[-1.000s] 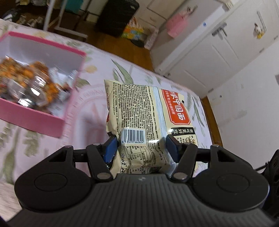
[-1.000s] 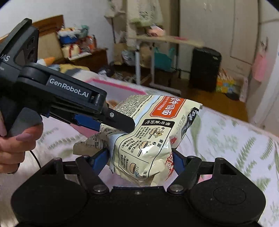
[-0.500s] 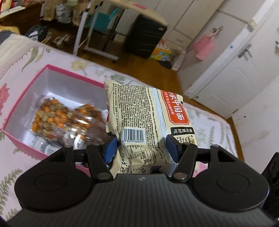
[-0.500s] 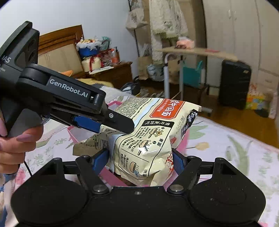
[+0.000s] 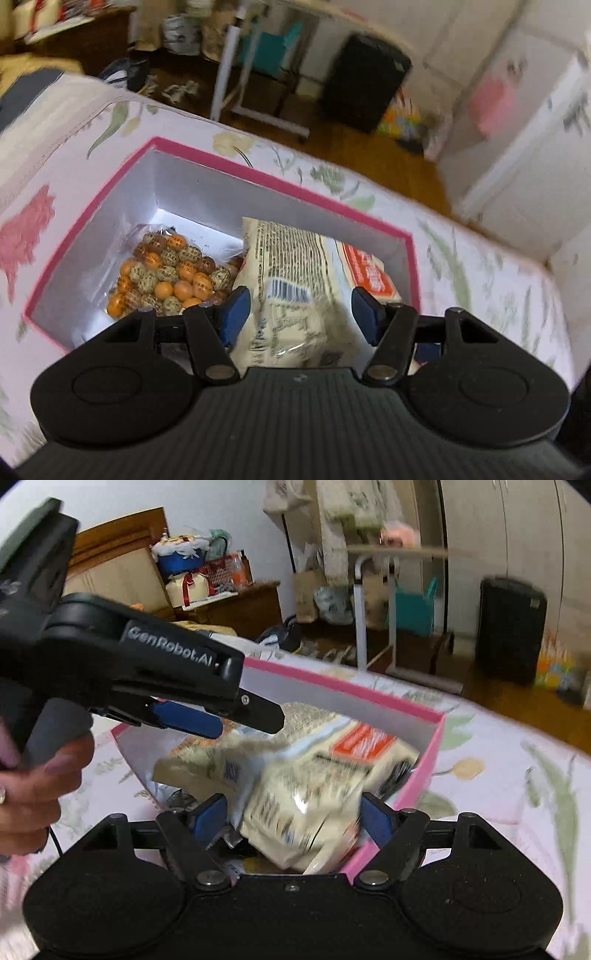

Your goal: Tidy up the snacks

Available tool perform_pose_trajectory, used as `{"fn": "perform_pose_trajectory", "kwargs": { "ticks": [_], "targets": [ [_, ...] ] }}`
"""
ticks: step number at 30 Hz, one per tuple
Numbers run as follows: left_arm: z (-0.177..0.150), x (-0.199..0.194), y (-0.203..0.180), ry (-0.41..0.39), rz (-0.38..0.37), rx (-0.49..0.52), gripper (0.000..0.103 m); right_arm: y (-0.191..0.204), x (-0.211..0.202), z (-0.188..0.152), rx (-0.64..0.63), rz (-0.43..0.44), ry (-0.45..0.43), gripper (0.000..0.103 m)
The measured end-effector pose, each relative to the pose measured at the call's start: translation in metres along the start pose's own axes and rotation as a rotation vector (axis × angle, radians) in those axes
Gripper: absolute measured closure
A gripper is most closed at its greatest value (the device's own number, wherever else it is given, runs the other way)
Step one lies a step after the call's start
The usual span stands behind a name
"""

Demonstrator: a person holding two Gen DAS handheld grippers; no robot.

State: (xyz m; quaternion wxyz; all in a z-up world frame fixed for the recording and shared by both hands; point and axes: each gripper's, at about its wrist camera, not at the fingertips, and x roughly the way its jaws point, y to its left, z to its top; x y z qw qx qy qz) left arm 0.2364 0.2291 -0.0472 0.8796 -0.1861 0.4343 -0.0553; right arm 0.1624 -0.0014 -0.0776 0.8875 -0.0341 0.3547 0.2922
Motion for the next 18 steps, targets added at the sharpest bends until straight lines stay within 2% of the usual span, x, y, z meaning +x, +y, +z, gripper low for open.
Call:
{"fn": "perform_pose_trajectory", "kwargs": {
  "ticks": [2,6,8,14,18],
  "targets": [
    [-0.004,-0.004,0.002,0.001,-0.026,-0.032,0.044,-0.003,-0.018,-0.003,0.011,0.01,-0.025,0.021],
    [-0.018,-0.018,-0.011,-0.045,0.021,0.052,0.047,-0.013,-0.049,-0.011,0.062,0.017,-0.057,0.022],
    [-0.024,-0.023,-0.017,-0.049,0.019,0.072,0.047,-0.016,-0.064,-0.018,0.08,0.007,-0.072,0.022],
    [-0.046,-0.045,-0.037,-0.025,-0.014,0.105,0.047,-0.028,-0.107,-0.037,0.145,-0.042,-0.083,0.022],
    [-0.057,-0.066,-0.058,-0.028,-0.042,0.15,0.047,-0.03,-0.138,-0.043,0.147,-0.116,-0.089,0.022]
  ]
}}
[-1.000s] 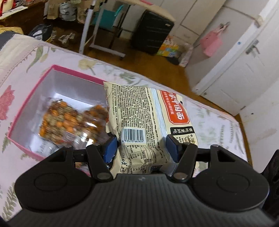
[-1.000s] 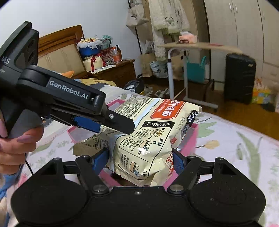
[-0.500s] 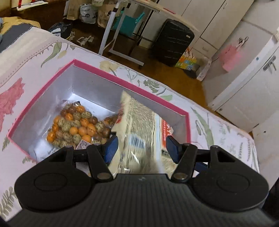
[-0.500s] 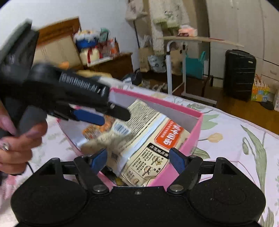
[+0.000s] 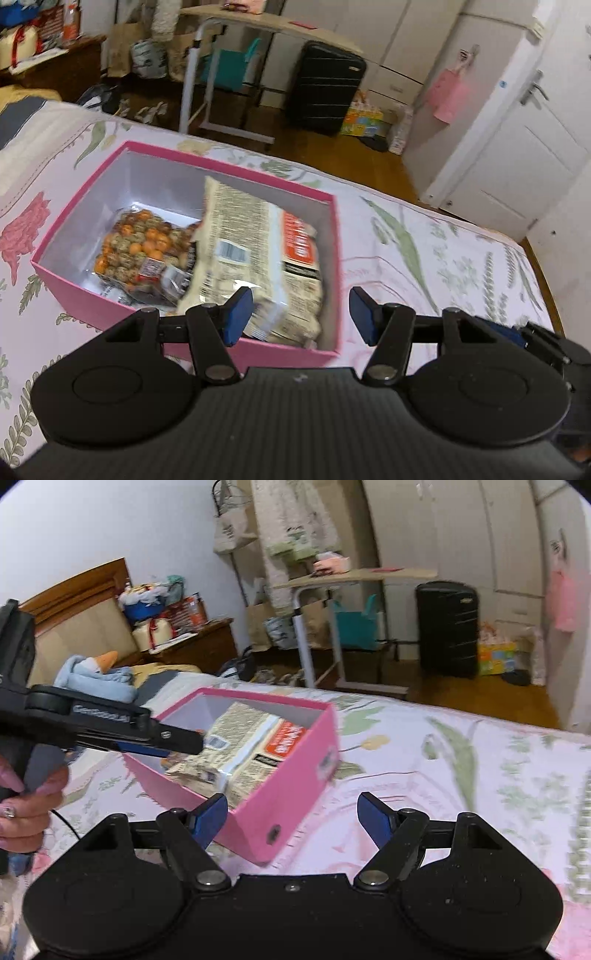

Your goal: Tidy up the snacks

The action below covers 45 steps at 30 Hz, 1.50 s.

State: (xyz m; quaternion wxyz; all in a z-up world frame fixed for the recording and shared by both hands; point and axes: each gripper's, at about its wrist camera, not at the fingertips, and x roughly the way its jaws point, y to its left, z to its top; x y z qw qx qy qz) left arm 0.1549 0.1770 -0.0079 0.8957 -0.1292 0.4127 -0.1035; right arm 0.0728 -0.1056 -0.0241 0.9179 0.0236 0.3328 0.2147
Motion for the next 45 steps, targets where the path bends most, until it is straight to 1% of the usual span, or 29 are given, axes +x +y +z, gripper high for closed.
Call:
{"fn": "perform_pose_trajectory", "kwargs": {
  "ticks": [5,7,10,16,20,21,25,27,28,30,31,33,35,38,40,45],
  "targets": [
    [-0.009,-0.03,-0.037,-0.011,0.033,0.088,0.047,-0.005,-0.034,-0.002,0.003,-0.119,-0.008,0.022],
    [-0.014,-0.043,-0.051,-0.031,0.048,0.133,0.045,-0.008,-0.046,-0.004,0.022,-0.141,-0.004,0.022],
    [-0.022,-0.061,-0.064,-0.058,0.044,0.176,0.041,-0.011,-0.06,-0.007,0.052,-0.17,0.001,0.022],
    [-0.043,-0.084,-0.082,-0.083,0.032,0.213,0.033,-0.007,-0.088,-0.022,0.06,-0.197,0.002,0.021],
    [-0.058,-0.089,-0.093,-0.092,0.055,0.256,0.028,-0.004,-0.101,-0.03,0.038,-0.223,0.007,0.021],
    [-0.062,-0.09,-0.095,-0.095,0.054,0.265,0.026,-0.003,-0.104,-0.031,0.031,-0.225,0.006,0.019],
    [-0.071,-0.091,-0.099,-0.079,0.028,0.274,0.022,-0.011,-0.109,-0.041,0.033,-0.219,0.008,0.018],
    [-0.075,-0.09,-0.102,-0.069,0.024,0.284,0.012,-0.015,-0.112,-0.045,0.036,-0.227,0.003,0.015],
    [-0.077,-0.089,-0.104,-0.069,0.028,0.29,0.011,-0.016,-0.114,-0.046,0.036,-0.231,-0.003,0.012],
    [-0.081,-0.088,-0.106,-0.074,0.042,0.301,0.007,-0.017,-0.117,-0.048,0.042,-0.234,-0.016,0.01],
    [-0.083,-0.087,-0.106,-0.077,0.047,0.301,0.006,-0.018,-0.118,-0.049,0.049,-0.238,-0.023,0.008],
    [-0.087,-0.087,-0.107,-0.093,0.062,0.298,0.005,-0.019,-0.12,-0.051,0.063,-0.258,-0.032,0.0],
    [-0.09,-0.087,-0.109,-0.109,0.082,0.304,0.005,-0.017,-0.121,-0.053,0.062,-0.297,-0.024,0.0],
    [-0.094,-0.089,-0.111,-0.129,0.114,0.318,0.004,-0.011,-0.12,-0.054,0.041,-0.358,0.015,0.0],
    [-0.097,-0.09,-0.113,-0.137,0.116,0.328,0.004,-0.008,-0.121,-0.056,0.036,-0.359,0.026,0.0],
    [-0.104,-0.096,-0.112,-0.163,0.109,0.325,0.005,-0.009,-0.128,-0.061,0.061,-0.338,-0.007,0.0]
  ]
}}
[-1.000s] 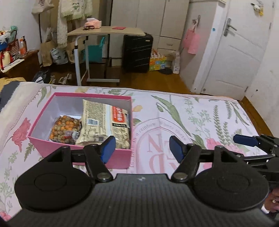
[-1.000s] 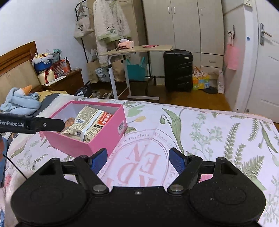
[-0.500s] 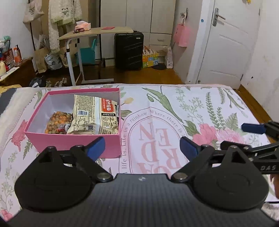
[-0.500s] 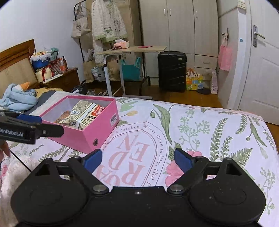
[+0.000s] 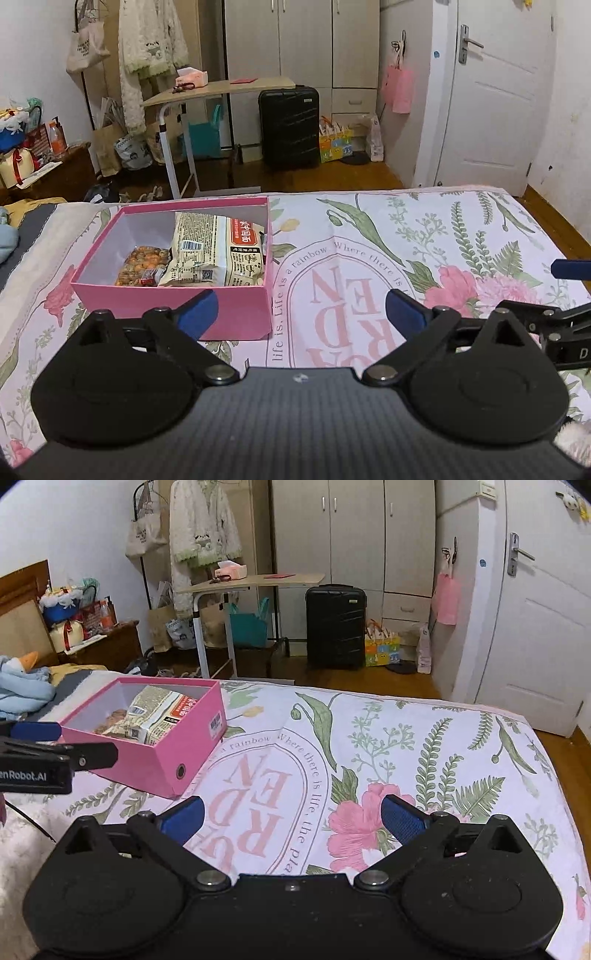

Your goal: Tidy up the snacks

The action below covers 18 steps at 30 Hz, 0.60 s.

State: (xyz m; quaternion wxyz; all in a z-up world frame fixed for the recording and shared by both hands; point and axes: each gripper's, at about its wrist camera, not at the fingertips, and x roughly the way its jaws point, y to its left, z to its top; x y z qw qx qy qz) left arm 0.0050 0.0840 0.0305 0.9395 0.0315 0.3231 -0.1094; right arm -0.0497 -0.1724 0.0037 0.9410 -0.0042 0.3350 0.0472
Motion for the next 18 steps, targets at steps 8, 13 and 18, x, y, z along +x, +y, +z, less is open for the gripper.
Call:
{"fn": "perform_pose_trajectory", "kwargs": {
  "ticks": [8,13,18],
  "targets": [
    [-0.006,-0.004,-0.001,0.0,0.016,0.016,0.005,0.004,-0.013,-0.001,0.012,-0.054,-0.078,0.0],
    [-0.009,-0.007,-0.001,-0.014,0.031,0.011,0.005,0.006,-0.013,-0.002,0.021,-0.072,-0.076,0.0],
    [-0.012,-0.005,-0.001,-0.006,0.042,0.017,0.005,0.011,-0.014,-0.003,0.007,-0.107,-0.078,0.0]
  ]
}}
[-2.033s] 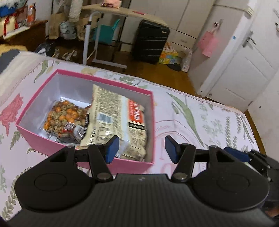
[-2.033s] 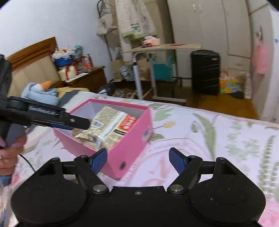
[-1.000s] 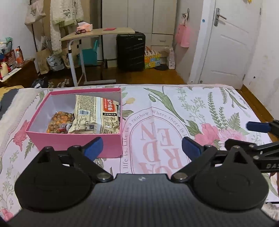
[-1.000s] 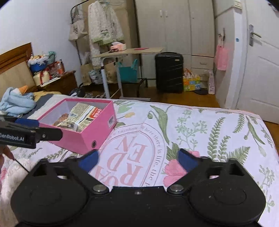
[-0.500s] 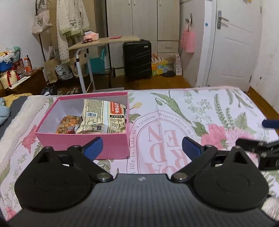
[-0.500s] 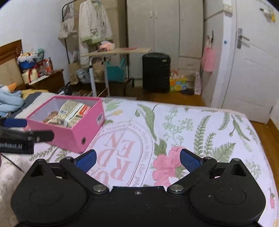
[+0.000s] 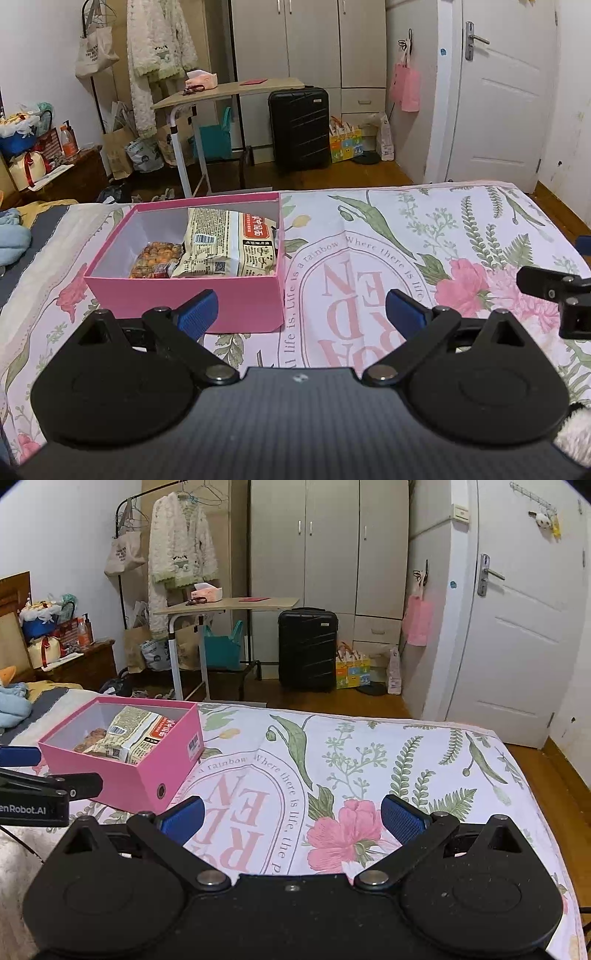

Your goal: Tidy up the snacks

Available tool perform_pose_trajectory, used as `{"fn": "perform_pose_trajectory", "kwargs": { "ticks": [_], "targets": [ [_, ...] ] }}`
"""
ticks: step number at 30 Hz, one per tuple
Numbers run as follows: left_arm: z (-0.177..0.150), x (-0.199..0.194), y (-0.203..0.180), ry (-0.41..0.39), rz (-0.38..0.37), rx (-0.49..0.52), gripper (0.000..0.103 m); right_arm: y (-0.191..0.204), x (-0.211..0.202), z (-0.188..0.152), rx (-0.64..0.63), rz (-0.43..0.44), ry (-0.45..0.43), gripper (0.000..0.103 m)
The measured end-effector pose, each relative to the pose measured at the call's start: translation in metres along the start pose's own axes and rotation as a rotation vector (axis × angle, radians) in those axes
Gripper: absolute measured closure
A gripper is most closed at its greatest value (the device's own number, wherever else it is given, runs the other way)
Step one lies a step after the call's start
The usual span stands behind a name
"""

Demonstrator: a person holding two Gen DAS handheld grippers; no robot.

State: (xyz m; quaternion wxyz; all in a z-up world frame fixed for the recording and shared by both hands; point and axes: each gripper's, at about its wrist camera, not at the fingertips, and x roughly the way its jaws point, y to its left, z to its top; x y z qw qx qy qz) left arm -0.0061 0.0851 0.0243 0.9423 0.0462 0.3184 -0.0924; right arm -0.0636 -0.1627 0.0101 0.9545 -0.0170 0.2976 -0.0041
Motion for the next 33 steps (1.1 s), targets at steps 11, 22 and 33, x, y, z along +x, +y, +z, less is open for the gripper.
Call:
{"fn": "perform_pose_trajectory", "kwargs": {
  "ticks": [11,22,33],
  "targets": [
    [-0.002,-0.0005,0.0027,-0.001,0.004,-0.012,0.004,0.0013,-0.0016,-0.0007,-0.007,-0.011,0.004,0.0],
    [-0.0043,0.0005,0.0005,0.022,0.017,-0.025,0.001,0.002,-0.0007,-0.0003,-0.006,-0.01,0.017,0.0],
    [-0.0061,0.0026,0.001,0.034,0.017,-0.023,0.0,-0.0011,0.0024,0.0,0.001,-0.014,0.029,0.0]
  ]
}}
